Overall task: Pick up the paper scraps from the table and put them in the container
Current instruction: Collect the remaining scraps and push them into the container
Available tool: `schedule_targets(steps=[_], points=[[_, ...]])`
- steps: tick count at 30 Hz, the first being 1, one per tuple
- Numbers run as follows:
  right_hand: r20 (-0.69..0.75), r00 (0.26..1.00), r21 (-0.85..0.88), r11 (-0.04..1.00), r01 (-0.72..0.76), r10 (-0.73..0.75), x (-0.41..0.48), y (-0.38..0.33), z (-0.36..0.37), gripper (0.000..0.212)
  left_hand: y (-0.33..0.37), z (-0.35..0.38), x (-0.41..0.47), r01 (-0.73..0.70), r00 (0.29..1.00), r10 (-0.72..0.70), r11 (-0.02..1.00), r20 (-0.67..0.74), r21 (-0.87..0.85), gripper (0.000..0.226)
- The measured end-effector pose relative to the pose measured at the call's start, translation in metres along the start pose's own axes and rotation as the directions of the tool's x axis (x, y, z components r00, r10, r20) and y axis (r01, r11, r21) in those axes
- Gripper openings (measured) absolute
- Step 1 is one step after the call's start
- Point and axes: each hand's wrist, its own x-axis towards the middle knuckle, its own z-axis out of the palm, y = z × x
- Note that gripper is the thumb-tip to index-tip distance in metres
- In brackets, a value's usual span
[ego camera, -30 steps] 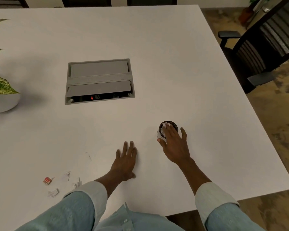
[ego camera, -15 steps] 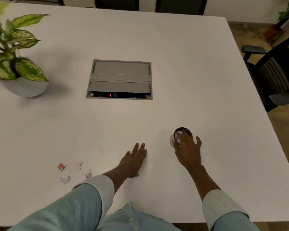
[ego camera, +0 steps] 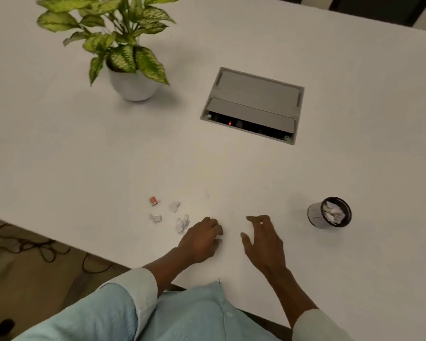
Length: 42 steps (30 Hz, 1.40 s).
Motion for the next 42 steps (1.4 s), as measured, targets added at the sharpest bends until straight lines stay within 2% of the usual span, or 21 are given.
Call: schedule_targets(steps=[2, 5, 9, 12, 16, 18, 20, 24, 29, 33, 35, 40, 42], points=[[0.128, 0.992, -0.003, 1.000, 0.010, -0.010, -0.001, -0.016, 0.020, 0.056, -0.024, -0.006, -0.022, 0.056, 0.990, -0.057, 0.998, -0.132, -0.013, 0.022], [0.296, 0.954, -0.007, 0.999, 0.051, -0.047, -0.001, -0.038, 0.047, 0.074, -0.061, -0.018, -0.048, 0.182, 0.929, -0.184, 0.983, -0.322, -0.037, 0.026], [0.401, 0.914, 0.003, 0.997, 0.076, -0.070, 0.001, -0.068, 0.075, 0.095, -0.105, -0.034, -0.068, 0.320, 0.856, -0.328, 0.943, -0.400, -0.088, 0.047], [0.407, 0.909, -0.007, 0.995, 0.099, -0.087, 0.004, -0.087, 0.092, 0.098, -0.128, -0.039, -0.076, 0.346, 0.850, -0.355, 0.933, -0.388, -0.096, 0.074], [0.398, 0.910, -0.027, 0.989, 0.142, -0.120, 0.011, -0.108, 0.108, 0.098, -0.149, -0.042, -0.073, 0.407, 0.880, -0.415, 0.910, -0.229, -0.085, 0.120], [0.408, 0.904, -0.039, 0.987, 0.153, -0.124, 0.018, -0.116, 0.113, 0.102, -0.155, -0.040, -0.067, 0.406, 0.899, -0.411, 0.911, -0.152, -0.064, 0.134], [0.429, 0.895, -0.070, 0.984, 0.165, -0.120, 0.025, -0.125, 0.116, 0.107, -0.157, -0.038, -0.060, 0.383, 0.919, -0.383, 0.924, -0.092, -0.017, 0.139], [0.459, 0.882, -0.133, 0.974, 0.183, -0.103, 0.035, -0.137, 0.121, 0.107, -0.157, -0.032, -0.044, 0.319, 0.947, -0.316, 0.946, -0.057, 0.058, 0.131], [0.422, 0.897, -0.172, 0.959, 0.224, -0.134, 0.043, -0.150, 0.127, 0.057, -0.155, -0.028, -0.034, 0.150, 0.986, -0.147, 0.988, -0.074, 0.042, 0.107], [0.381, 0.909, -0.189, 0.948, 0.254, -0.168, 0.043, -0.150, 0.131, 0.029, -0.153, -0.029, -0.030, 0.102, 0.994, -0.099, 0.993, -0.046, 0.059, 0.084], [0.345, 0.919, -0.199, 0.942, 0.270, -0.191, 0.042, -0.147, 0.134, 0.019, -0.149, -0.032, -0.027, 0.089, 0.996, -0.089, 0.996, -0.028, 0.007, 0.068], [0.253, 0.958, -0.138, 0.975, 0.172, -0.133, 0.040, -0.145, 0.138, 0.014, -0.139, -0.031, -0.021, 0.061, 0.991, -0.062, 0.998, -0.117, -0.017, 0.035], [0.242, 0.967, -0.097, 0.990, 0.101, -0.075, 0.041, -0.143, 0.138, 0.015, -0.137, -0.028, -0.017, 0.039, 0.993, -0.034, 0.999, -0.109, 0.037, 0.026]])
